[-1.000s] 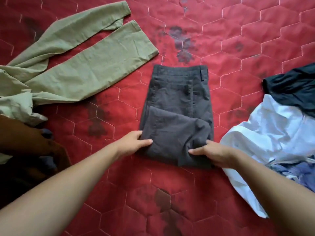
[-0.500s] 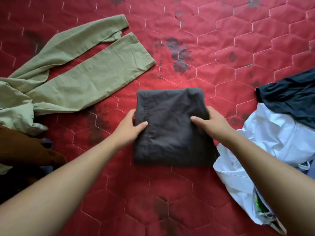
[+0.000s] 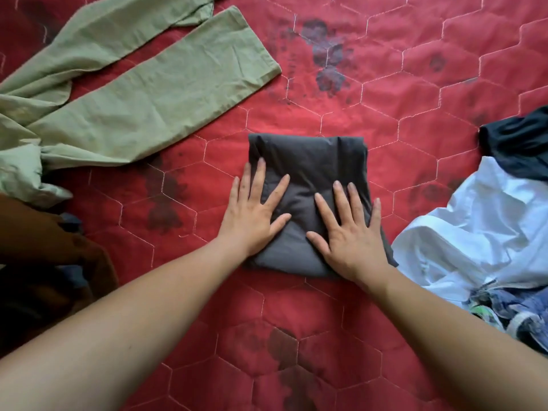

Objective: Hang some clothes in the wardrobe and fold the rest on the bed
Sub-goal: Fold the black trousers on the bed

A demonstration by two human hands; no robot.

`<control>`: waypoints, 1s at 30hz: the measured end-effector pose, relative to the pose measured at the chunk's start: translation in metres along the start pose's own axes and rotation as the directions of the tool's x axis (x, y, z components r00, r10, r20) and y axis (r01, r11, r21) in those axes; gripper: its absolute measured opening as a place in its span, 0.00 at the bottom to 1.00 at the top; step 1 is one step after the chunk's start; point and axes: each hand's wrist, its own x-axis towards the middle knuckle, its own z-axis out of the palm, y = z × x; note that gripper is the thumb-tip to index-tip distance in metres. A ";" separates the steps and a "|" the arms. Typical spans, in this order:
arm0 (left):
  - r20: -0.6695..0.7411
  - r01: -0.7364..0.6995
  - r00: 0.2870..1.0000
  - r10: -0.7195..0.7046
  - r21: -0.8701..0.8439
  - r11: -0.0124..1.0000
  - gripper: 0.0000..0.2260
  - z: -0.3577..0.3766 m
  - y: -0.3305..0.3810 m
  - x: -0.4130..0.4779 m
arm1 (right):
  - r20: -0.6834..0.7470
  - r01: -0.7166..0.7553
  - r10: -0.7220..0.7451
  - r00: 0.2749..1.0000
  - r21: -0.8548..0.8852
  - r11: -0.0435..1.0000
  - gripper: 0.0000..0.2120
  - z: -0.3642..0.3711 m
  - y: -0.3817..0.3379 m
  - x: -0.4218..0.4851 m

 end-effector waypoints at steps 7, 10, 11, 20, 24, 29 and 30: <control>0.033 -0.020 0.999 0.020 -0.002 1.000 0.34 -0.049 -0.028 0.083 | -0.098 -0.021 0.019 0.995 -0.018 1.000 0.35 -0.056 0.013 0.095; 0.170 -0.081 0.982 0.078 0.012 0.997 0.32 -0.055 -0.033 0.097 | 0.136 -0.071 0.073 0.988 -0.016 0.997 0.39 -0.060 0.029 0.107; 0.151 -0.101 0.984 0.097 0.022 0.995 0.32 -0.057 -0.031 0.092 | 0.144 -0.081 0.081 0.986 -0.007 0.997 0.40 -0.061 0.028 0.101; 0.657 -0.062 0.737 0.162 -0.173 0.983 0.06 -0.091 0.002 0.036 | 0.608 -0.106 -0.008 0.794 0.152 0.983 0.15 -0.094 0.017 0.037; 0.578 -0.132 0.794 0.186 -0.135 0.982 0.08 -0.139 0.002 0.032 | 0.585 0.013 -0.099 0.805 0.149 0.989 0.11 -0.143 0.026 0.038; 0.017 -0.154 0.988 0.156 -0.078 0.985 0.08 -0.233 -0.018 0.060 | -0.001 0.052 -0.052 0.999 0.117 0.992 0.07 -0.239 0.052 0.066; -0.092 -0.165 0.983 0.159 -0.059 0.985 0.08 -0.245 -0.017 0.062 | -0.134 0.066 -0.055 0.990 0.082 0.994 0.08 -0.251 0.051 0.067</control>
